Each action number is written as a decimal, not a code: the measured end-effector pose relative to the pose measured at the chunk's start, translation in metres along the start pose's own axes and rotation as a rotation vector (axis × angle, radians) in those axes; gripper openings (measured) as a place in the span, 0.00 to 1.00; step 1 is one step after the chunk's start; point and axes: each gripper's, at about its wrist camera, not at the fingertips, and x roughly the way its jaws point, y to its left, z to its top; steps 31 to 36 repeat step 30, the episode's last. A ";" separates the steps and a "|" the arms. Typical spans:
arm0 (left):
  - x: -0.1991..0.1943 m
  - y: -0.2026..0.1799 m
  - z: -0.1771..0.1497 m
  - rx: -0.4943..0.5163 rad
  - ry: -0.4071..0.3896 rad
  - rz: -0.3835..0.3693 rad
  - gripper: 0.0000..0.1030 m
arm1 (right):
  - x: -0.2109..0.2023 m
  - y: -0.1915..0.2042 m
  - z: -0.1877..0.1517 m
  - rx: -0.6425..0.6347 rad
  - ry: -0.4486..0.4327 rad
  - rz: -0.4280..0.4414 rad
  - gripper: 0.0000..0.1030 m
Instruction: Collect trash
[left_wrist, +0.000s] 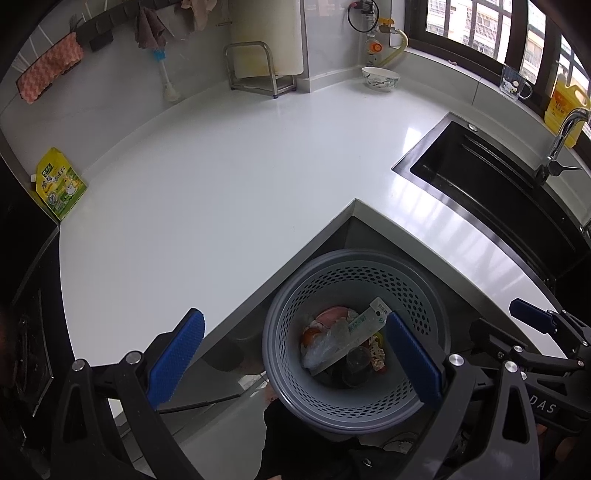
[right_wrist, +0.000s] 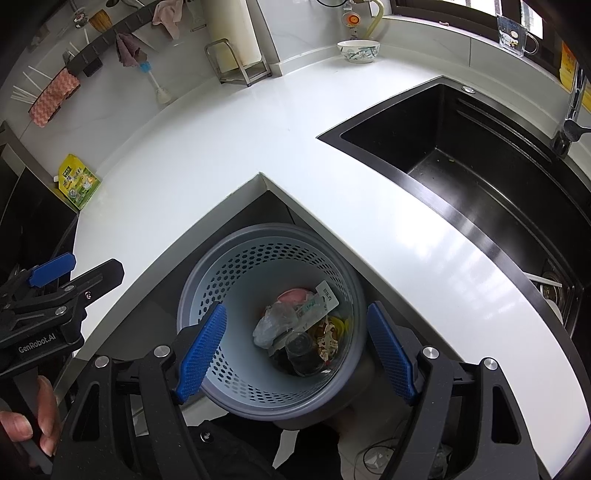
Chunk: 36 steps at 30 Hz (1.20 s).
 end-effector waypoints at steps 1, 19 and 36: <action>0.000 0.000 0.000 0.000 0.001 0.001 0.94 | 0.000 0.000 0.000 0.000 0.001 0.000 0.73; -0.002 0.000 0.001 0.010 -0.011 -0.008 0.94 | 0.003 0.001 -0.001 -0.002 0.003 -0.001 0.73; 0.000 0.001 0.000 0.011 0.005 0.008 0.94 | 0.000 0.002 -0.002 -0.004 -0.003 -0.005 0.73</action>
